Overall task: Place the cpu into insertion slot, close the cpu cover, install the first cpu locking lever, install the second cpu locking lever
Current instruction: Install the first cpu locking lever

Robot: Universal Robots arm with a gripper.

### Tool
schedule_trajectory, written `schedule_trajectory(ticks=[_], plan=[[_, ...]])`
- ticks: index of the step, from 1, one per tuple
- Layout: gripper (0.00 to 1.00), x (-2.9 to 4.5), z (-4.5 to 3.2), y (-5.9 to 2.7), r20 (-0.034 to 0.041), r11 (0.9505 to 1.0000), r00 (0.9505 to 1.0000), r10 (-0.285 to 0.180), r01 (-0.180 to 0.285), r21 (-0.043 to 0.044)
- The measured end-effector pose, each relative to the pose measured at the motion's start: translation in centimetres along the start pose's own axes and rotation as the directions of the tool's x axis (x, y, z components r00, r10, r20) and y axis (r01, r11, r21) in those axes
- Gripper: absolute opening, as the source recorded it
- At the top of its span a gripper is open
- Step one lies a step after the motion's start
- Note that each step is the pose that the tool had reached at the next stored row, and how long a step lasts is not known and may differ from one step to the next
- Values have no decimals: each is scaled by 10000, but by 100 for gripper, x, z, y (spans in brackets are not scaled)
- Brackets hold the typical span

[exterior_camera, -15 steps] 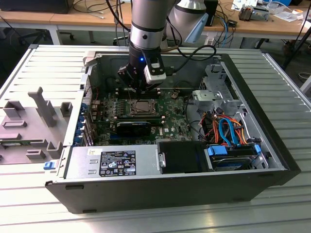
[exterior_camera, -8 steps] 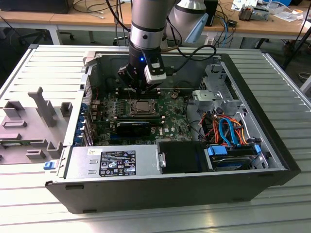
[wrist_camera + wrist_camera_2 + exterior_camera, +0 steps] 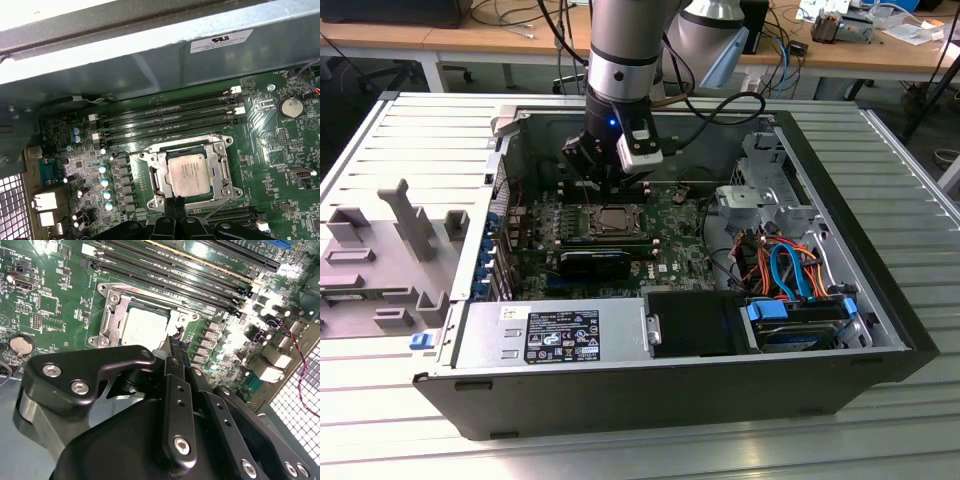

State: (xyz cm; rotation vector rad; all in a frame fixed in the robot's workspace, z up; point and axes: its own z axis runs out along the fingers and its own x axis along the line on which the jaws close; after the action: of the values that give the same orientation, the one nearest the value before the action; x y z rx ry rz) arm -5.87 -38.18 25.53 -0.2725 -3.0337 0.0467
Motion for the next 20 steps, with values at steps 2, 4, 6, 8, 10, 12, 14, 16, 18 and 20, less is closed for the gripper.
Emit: schedule_trajectory(ticks=[2, 4, 6, 8, 10, 12, 14, 16, 18, 20], plan=[[11, 0, 0, 0, 1, 10000, 10000, -13, 13, 1], [11, 0, 0, 0, 2, 10000, 10000, -31, 31, 3], [11, 0, 0, 0, 2, 10000, 10000, -44, 44, 4], [11, 0, 0, 0, 3, 10000, 10000, -59, 59, 6], [11, 0, 0, 0, 3, 10000, 10000, -73, 73, 7], [11, 0, 0, 0, 4, 10000, 10000, -95, 95, 9], [11, 0, 0, 0, 4, 9999, 9999, -116, 116, 11], [11, 0, 0, 0, 5, 9999, 9999, -130, 130, 13], [11, 0, 0, 0, 6, 9999, 9999, -147, 147, 14], [11, 0, 0, 0, 7, 9999, 9999, -164, 164, 16]])
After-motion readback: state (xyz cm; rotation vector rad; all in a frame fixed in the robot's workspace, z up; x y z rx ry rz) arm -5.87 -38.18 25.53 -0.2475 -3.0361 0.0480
